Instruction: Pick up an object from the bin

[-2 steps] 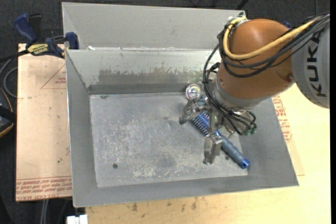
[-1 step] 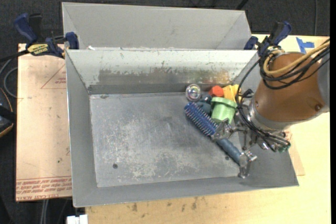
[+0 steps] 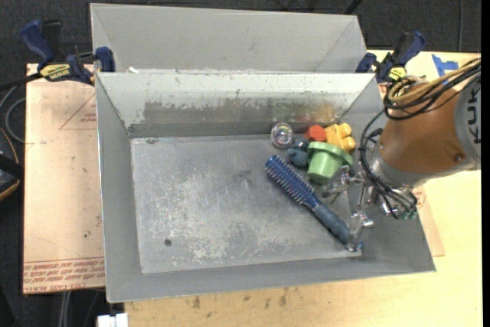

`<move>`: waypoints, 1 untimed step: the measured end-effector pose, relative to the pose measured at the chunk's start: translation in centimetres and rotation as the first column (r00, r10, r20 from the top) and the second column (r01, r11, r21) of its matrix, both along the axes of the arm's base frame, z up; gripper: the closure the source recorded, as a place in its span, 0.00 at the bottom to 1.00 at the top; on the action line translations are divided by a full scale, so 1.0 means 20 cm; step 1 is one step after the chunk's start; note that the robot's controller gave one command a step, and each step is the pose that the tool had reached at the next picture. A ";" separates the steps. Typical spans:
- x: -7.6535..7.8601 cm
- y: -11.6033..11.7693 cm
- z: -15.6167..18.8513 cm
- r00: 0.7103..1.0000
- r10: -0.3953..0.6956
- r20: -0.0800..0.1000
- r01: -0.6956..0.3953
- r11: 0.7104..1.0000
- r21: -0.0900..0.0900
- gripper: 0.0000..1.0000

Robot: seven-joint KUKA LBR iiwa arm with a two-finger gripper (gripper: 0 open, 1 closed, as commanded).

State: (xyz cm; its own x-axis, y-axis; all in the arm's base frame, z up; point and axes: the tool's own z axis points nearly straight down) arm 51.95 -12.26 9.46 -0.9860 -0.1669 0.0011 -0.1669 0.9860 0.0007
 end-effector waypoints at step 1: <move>0.07 0.16 0.32 0.992 -0.129 0.009 0.129 0.992 0.002 0.00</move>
Offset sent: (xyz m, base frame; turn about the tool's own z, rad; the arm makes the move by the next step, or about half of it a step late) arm 0.0124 0.0292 0.0609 0.1324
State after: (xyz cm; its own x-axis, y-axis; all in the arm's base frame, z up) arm 53.42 -9.12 15.78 -0.9992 -0.0382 -0.0079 -0.0382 0.9993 0.0008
